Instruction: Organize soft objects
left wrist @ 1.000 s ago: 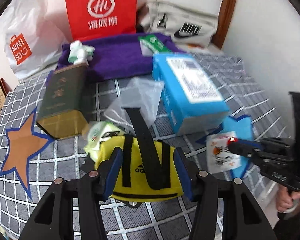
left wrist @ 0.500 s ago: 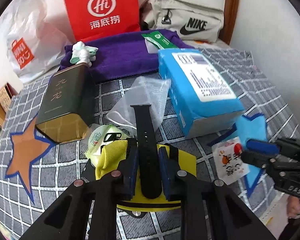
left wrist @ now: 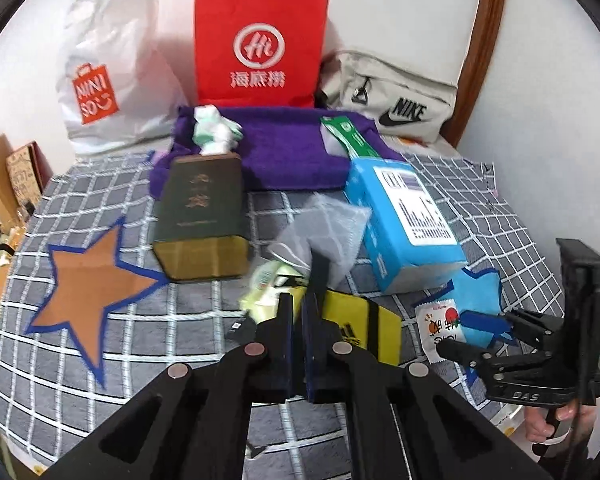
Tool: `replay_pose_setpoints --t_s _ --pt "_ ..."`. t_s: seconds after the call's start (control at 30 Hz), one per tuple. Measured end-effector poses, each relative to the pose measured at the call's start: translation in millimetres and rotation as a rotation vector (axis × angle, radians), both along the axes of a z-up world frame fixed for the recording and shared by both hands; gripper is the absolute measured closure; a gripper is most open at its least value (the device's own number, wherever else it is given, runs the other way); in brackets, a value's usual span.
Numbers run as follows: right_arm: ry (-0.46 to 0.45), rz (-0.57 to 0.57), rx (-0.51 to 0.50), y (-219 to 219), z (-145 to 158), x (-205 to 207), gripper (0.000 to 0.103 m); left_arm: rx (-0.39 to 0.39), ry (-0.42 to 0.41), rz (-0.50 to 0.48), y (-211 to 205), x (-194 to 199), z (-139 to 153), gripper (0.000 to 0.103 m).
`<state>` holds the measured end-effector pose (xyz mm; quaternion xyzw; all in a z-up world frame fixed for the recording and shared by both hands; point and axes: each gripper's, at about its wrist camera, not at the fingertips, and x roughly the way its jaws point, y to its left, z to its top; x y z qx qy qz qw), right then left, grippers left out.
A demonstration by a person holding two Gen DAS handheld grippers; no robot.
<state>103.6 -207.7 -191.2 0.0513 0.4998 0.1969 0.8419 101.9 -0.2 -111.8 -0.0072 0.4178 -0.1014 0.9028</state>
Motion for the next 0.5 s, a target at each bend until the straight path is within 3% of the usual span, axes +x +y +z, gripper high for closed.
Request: replay_pose_setpoints --t_s 0.13,0.3,0.43,0.5 --pt "-0.01 0.0 -0.033 8 -1 0 0.037 -0.017 0.013 0.031 17 1 -3 0.098" --pt "-0.036 -0.013 -0.07 14 -3 1 0.036 -0.035 0.033 -0.043 1 2 -7 0.097" --pt "-0.063 -0.009 -0.1 18 -5 1 0.036 -0.034 0.055 -0.097 -21 5 -13 0.079" --pt "-0.067 -0.004 -0.105 19 -5 1 0.036 -0.021 0.072 -0.118 -31 9 -21 0.079"
